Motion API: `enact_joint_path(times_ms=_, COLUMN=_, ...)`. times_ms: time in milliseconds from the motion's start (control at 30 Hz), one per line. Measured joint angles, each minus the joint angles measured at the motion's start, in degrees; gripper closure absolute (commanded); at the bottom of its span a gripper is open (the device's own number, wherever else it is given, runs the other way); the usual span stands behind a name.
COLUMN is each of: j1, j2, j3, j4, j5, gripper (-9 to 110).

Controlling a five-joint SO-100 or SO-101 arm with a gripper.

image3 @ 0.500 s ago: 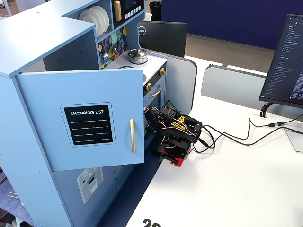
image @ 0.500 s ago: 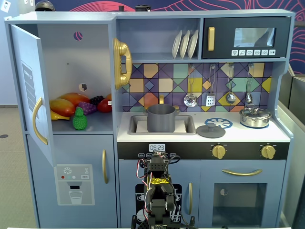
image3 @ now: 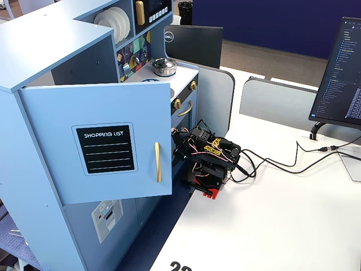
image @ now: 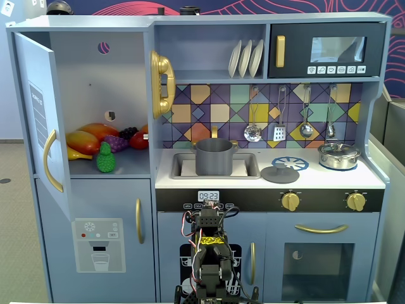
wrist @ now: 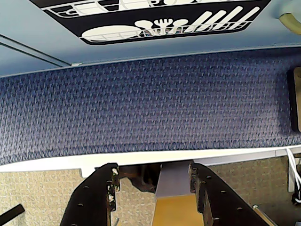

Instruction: Pick up the green pineapple from the left cabinet and place it in the gray recipient

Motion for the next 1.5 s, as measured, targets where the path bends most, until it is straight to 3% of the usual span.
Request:
enact_joint_path(times_ms=67, j1=0.0, j2=0.0, j3=0.0, j4=0.0, j5=0.0, gripper=84)
enact_joint_path(times_ms=200, j1=-1.1, j2=0.0, j3=0.0, j4=0.1, j5=-1.2, gripper=101)
enact_joint_path(times_ms=367, j1=-13.8, j2=-0.2, j3=0.4, j4=-2.2, j5=-7.9, gripper=98)
enact_joint_path(times_ms=533, j1=-32.3, j2=-2.2, j3=0.4, j4=-32.7, j5=-1.1, gripper=88)
enact_joint_path(times_ms=633, j1=-42.3, j2=-10.2, j3=-3.0, j4=-54.7, j5=-3.5, gripper=85)
enact_joint_path(times_ms=767, j1=-45.6, j2=-19.0, j3=-14.2, j4=-71.7, j5=-6.6, gripper=83)
enact_joint_path(times_ms=1067, j1=-45.2, j2=-41.5, j3=-35.5, j4=-80.1, j5=-7.5, gripper=75)
enact_joint_path(times_ms=1500, j1=-45.0, j2=-63.6, j3=-52.9, j4=-87.2, j5=-1.8, gripper=66)
